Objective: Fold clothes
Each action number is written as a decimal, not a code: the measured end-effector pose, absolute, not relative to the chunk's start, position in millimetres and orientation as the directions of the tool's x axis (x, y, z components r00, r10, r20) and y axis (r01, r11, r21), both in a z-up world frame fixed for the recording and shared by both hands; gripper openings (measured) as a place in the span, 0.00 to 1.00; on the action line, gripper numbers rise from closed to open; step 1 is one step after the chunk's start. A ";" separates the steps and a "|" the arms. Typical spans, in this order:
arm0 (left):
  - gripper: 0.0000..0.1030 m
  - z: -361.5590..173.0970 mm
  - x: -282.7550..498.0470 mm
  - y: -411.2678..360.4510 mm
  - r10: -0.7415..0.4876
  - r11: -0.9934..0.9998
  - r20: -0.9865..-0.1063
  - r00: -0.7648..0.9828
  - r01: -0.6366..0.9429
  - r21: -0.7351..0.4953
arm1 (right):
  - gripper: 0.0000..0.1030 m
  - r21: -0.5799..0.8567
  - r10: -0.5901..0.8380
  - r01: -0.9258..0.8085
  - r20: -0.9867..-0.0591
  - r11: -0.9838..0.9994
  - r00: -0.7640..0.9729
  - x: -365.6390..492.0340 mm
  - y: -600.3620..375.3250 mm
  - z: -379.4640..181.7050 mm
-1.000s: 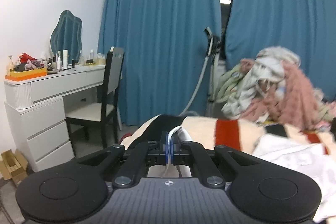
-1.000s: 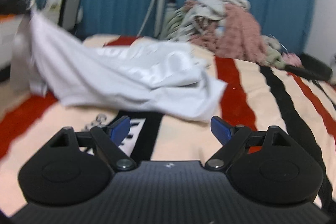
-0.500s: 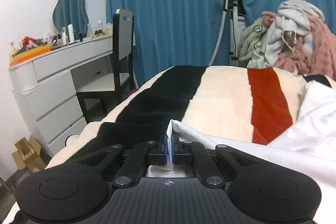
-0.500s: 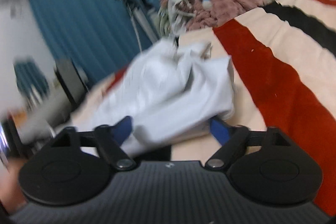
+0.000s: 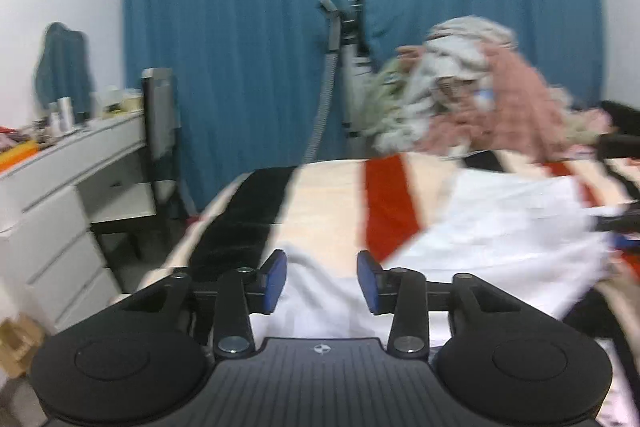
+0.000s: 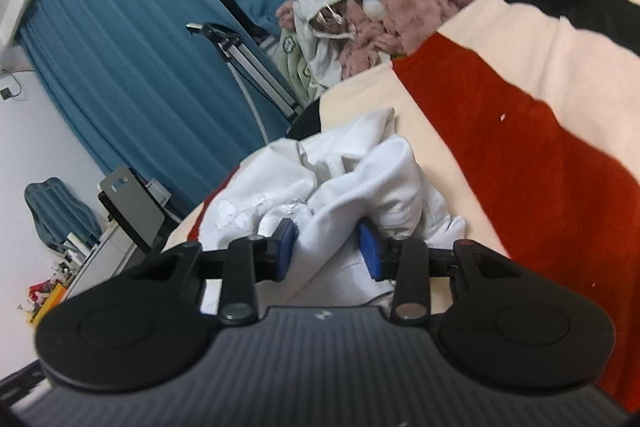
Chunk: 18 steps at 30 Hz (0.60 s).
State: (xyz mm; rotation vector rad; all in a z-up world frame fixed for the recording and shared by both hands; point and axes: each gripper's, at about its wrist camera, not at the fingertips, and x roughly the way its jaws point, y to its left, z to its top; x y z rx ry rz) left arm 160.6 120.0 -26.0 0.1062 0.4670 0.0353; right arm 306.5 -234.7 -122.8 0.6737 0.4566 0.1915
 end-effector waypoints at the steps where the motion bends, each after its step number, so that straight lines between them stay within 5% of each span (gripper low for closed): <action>1: 0.50 -25.9 156.3 108.2 0.020 0.993 -0.469 0.883 0.038 0.113 | 0.39 0.642 0.315 -0.017 -0.353 0.766 0.881 306.5 -235.9 -125.9; 7: 0.51 -62.1 148.5 36.6 -0.109 0.959 -0.561 0.821 0.236 0.159 | 0.39 0.686 0.327 0.017 -0.367 0.727 0.871 306.5 -243.5 -136.3; 10: 0.50 -91.9 143.6 13.1 -0.078 0.918 -0.566 0.821 0.281 0.281 | 0.39 0.672 0.313 0.021 -0.372 0.740 0.874 305.0 -239.6 -134.6; 14: 0.37 -115.2 151.9 1.0 0.111 0.842 -0.401 0.909 0.128 0.525 | 0.39 0.650 0.296 0.020 -0.372 0.759 0.880 302.1 -237.0 -133.0; 18: 0.04 -109.9 158.6 6.2 0.090 0.842 -0.366 0.926 0.125 0.526 | 0.39 0.633 0.281 0.020 -0.372 0.774 0.885 291.5 -237.0 -130.4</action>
